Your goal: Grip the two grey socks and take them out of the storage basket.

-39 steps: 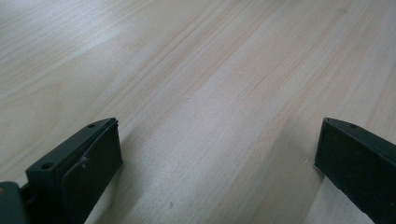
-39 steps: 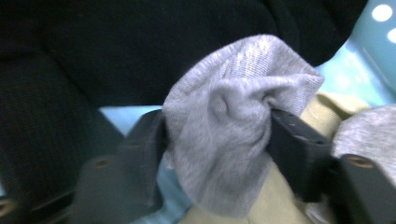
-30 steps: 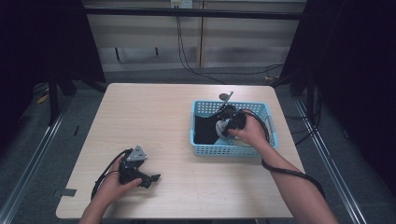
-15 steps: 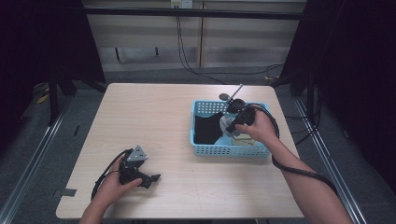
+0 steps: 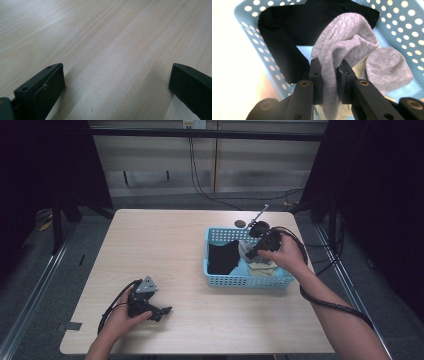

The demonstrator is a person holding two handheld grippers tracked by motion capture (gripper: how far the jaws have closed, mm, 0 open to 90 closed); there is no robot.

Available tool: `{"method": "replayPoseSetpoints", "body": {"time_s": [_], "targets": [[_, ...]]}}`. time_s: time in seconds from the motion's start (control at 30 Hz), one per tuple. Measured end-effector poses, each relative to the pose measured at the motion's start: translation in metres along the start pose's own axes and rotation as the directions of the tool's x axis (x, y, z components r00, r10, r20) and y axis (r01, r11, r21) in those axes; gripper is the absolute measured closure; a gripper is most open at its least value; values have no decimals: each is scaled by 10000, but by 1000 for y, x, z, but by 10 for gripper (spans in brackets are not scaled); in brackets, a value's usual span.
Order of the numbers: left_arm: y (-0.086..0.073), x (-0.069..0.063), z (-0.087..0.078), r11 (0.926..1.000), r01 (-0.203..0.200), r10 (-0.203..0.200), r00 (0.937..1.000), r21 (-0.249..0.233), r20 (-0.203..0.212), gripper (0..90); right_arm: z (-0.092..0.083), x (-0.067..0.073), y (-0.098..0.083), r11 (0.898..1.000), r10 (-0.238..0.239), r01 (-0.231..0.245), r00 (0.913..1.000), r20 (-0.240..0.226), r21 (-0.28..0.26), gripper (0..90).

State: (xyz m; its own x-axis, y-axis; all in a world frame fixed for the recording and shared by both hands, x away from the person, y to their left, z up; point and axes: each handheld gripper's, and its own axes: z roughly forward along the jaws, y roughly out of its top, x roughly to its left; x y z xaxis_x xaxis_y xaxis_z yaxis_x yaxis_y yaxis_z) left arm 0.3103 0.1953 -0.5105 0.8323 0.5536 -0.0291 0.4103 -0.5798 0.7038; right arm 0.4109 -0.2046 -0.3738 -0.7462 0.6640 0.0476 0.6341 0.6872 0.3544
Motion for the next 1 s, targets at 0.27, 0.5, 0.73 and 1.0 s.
{"method": "replayPoseSetpoints", "body": {"time_s": [0.27, 0.5, 0.73, 1.0], "targets": [[0, 0, 0, 10000, -3, 3, 10000, 2, -2, 0, -9, 10, -1, 9994, -351, 350, 9993, -108, -66, 768], [0, 0, 0, 10000, -3, 3, 10000, 3, -4, 0, -15, 23, -2, 9973, -713, 707, 9970, -310, -187, 766], [0, 0, 0, 10000, -79, 79, 10000, 60, 6, 0, -21, 39, -3, 9928, -1149, 1130, 9921, -508, -394, 766], [0, 0, 0, 10000, -70, 70, 10000, 68, 9, 0, -24, 59, -4, 9866, -1621, 1602, 9842, -718, -306, 765]]}}
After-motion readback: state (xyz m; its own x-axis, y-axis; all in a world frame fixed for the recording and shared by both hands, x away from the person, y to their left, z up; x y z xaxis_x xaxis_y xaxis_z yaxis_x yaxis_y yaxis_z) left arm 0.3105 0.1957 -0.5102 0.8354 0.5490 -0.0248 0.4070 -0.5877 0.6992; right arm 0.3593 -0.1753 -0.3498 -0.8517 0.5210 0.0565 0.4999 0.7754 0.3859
